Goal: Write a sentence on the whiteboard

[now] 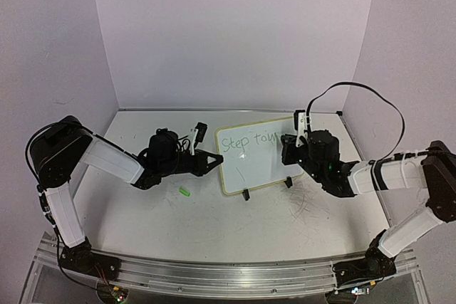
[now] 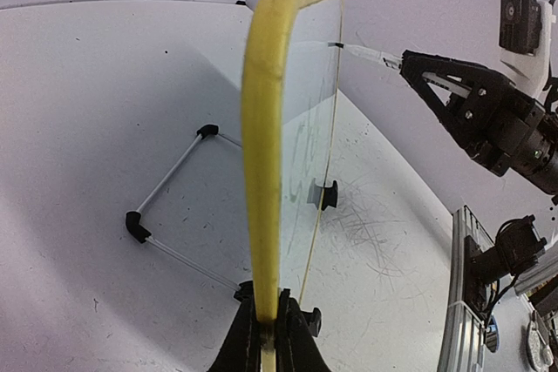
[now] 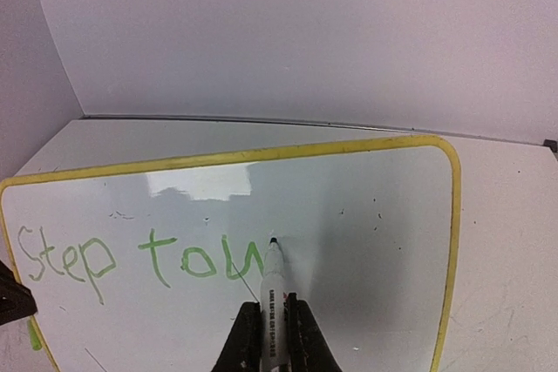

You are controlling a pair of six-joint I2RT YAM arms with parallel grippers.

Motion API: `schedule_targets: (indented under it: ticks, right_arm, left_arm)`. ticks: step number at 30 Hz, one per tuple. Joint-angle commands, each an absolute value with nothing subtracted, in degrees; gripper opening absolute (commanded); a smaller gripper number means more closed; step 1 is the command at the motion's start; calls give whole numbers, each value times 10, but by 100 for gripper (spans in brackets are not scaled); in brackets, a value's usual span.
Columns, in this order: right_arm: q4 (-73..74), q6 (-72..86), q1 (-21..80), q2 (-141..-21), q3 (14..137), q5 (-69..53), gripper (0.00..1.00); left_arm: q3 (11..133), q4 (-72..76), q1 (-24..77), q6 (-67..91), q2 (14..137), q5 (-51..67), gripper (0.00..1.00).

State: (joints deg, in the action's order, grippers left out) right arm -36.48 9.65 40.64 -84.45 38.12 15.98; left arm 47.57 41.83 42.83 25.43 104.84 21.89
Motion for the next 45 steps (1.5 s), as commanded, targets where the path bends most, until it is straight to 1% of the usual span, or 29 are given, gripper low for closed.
schedule_targets:
  ticks: [1, 8, 12, 36, 45]
  right_arm:
    - [-376, 85, 406, -857, 408, 181, 0]
    - [-384, 92, 405, -801, 358, 123, 0]
    - [-387, 101, 395, -791, 340, 106, 0]
    - [-402, 106, 374, -837, 380, 127, 0]
    - [-396, 100, 374, -839, 383, 103, 0]
  left_arm:
    - [488, 402, 426, 237, 1036, 199, 0]
    - [482, 401, 426, 234, 1030, 190, 0]
    - [480, 399, 425, 232, 1027, 186, 0]
    - [483, 399, 425, 236, 1031, 193, 0]
    - [484, 399, 426, 235, 1030, 193, 0]
